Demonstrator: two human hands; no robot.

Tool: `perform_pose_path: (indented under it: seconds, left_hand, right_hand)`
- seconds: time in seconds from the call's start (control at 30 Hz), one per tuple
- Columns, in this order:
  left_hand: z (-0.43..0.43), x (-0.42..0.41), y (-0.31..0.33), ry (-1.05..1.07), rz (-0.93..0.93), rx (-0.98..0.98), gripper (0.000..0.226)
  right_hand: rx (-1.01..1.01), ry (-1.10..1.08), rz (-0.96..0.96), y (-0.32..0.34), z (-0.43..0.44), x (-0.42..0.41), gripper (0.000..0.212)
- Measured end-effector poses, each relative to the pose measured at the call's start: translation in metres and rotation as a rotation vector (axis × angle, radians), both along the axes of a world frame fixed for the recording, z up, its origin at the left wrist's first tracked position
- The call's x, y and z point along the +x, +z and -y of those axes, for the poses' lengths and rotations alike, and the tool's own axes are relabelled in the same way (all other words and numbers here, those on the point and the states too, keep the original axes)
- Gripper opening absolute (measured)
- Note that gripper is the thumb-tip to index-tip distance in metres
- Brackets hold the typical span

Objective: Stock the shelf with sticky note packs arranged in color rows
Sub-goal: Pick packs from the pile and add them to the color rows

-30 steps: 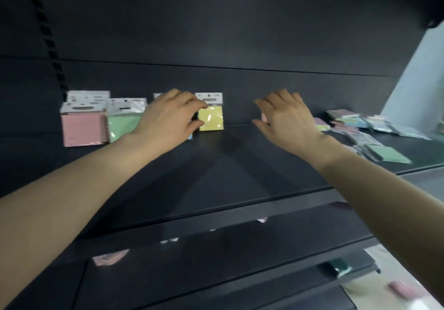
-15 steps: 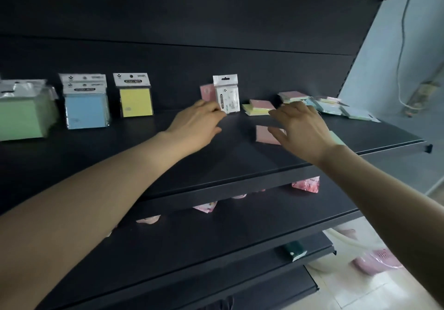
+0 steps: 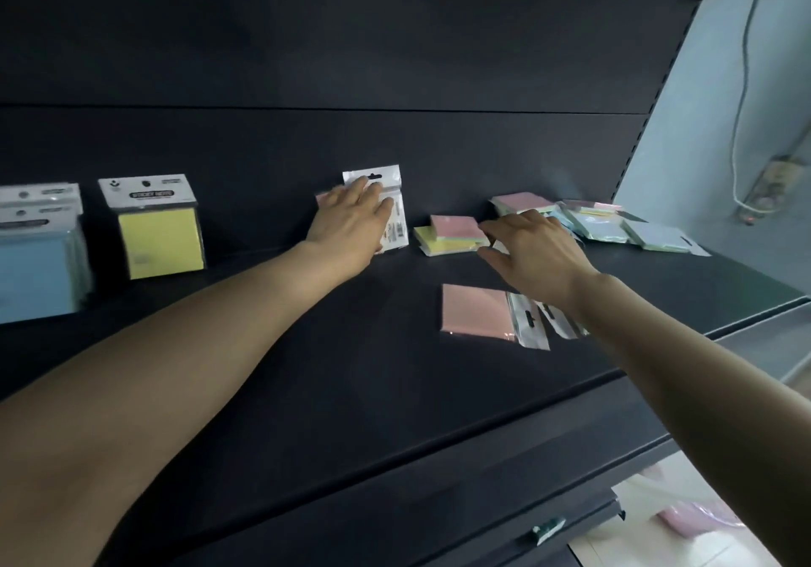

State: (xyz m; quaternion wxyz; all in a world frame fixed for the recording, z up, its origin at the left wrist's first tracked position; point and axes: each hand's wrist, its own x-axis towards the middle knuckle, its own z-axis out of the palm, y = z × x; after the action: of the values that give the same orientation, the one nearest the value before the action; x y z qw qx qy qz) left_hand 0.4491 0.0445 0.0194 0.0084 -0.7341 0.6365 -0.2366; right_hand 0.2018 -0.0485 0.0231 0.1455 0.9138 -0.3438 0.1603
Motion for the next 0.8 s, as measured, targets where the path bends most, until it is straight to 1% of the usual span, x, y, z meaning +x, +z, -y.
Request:
perform_pose_path:
  seconds: [0.07,0.13,0.27,0.37,0.47,0.6,0.67,0.73,0.8]
  left_hand:
    - [0.012,0.003,-0.002,0.003,0.023,-0.006,0.073]
    - [0.016,0.005,-0.004,-0.024,0.044,-0.051,0.078]
    - [0.016,0.006,-0.004,-0.164,0.028,-0.194,0.077]
    - [0.013,0.0,0.001,-0.146,-0.019,-0.178,0.073]
    - [0.011,-0.004,0.006,-0.106,-0.118,-0.187,0.065]
    - [0.01,-0.007,0.007,-0.104,-0.193,-0.218,0.035]
    - [0.008,-0.006,0.003,-0.109,-0.204,-0.221,0.027]
    - [0.005,-0.006,-0.003,-0.108,-0.235,-0.248,0.029]
    - [-0.001,-0.012,-0.005,-0.081,-0.28,-0.251,0.044]
  right_hand:
    - [0.036,0.003,-0.009,0.003,0.016,0.006,0.042]
    - [0.085,-0.005,0.002,0.006,0.031,0.014,0.042]
    - [0.179,0.002,-0.034,0.006,0.06,0.033,0.041]
    - [0.291,0.036,-0.038,0.006,0.076,0.048,0.043]
    - [0.361,0.093,-0.057,0.004,0.088,0.061,0.048]
    - [0.373,0.055,-0.184,0.001,0.101,0.07,0.054]
    - [0.401,0.071,-0.201,0.003,0.107,0.07,0.061]
    - [0.415,0.09,-0.197,0.004,0.11,0.068,0.07]
    - [0.427,0.086,-0.176,0.007,0.109,0.064,0.074]
